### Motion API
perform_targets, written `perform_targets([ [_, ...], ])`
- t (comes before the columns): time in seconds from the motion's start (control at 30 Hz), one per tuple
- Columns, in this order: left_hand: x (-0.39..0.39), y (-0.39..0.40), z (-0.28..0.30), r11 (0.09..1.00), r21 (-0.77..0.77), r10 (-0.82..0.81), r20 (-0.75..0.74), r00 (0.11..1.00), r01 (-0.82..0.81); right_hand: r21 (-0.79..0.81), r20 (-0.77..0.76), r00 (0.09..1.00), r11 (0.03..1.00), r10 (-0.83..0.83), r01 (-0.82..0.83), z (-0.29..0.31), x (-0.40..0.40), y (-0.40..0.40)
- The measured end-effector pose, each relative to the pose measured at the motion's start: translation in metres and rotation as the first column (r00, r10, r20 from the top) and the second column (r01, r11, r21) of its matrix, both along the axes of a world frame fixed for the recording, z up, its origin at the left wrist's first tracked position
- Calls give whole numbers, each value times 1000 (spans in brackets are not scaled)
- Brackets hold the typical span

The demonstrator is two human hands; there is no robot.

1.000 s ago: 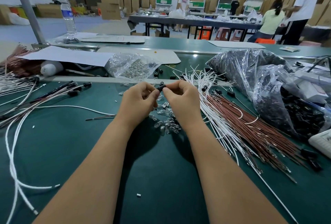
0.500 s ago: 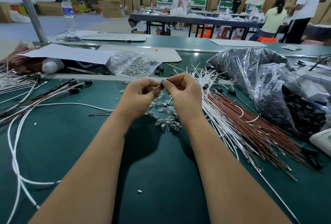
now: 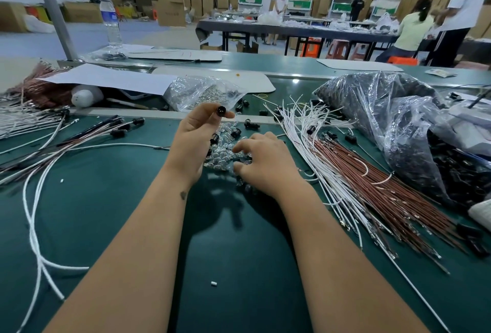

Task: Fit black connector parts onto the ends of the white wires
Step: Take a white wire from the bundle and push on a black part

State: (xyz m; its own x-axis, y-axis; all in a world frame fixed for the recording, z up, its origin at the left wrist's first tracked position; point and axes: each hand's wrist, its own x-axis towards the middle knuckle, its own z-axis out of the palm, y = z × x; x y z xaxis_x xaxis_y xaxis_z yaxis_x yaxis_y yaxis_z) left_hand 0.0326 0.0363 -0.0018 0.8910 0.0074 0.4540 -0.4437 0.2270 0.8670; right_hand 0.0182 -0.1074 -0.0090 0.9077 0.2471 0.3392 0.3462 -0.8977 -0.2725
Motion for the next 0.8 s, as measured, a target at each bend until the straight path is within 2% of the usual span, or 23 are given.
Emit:
perform_targets([
  [0.3, 0, -1, -1, 997, 11, -77, 16, 997, 77, 65, 32, 999, 997, 39, -41, 2, -2, 4],
  [0.4, -1, -1, -1, 998, 34, -54, 12, 998, 54, 245, 18, 999, 968, 44, -47, 4, -3, 2],
  [0.5, 0, 0, -3, 996, 69, 56, 6, 998, -56, 336, 41, 998, 940, 47, -58, 3, -3, 2],
  [0.53, 0, 0, -3, 988, 104, 116, 7, 993, -116, 461, 55, 997, 885, 48, -68, 4, -2, 3],
  [0.6, 1, -2, -4, 953, 218, 208, 36, 977, -211, 778, 51, 995, 621, 80, -90, 10, -5, 4],
  [0.63, 0, -3, -4, 932, 278, 223, 59, 973, -231, 870, 36, 994, 486, 106, -83, 12, -5, 4],
  [0.67, -1, -5, -4, 912, 336, 222, 84, 971, -238, 910, 22, 992, 408, 126, -72, 14, -5, 4],
  [0.8, -4, -12, -7, 838, 474, 229, 141, 963, -268, 934, -4, 993, 355, 122, -40, 13, -2, 4],
])
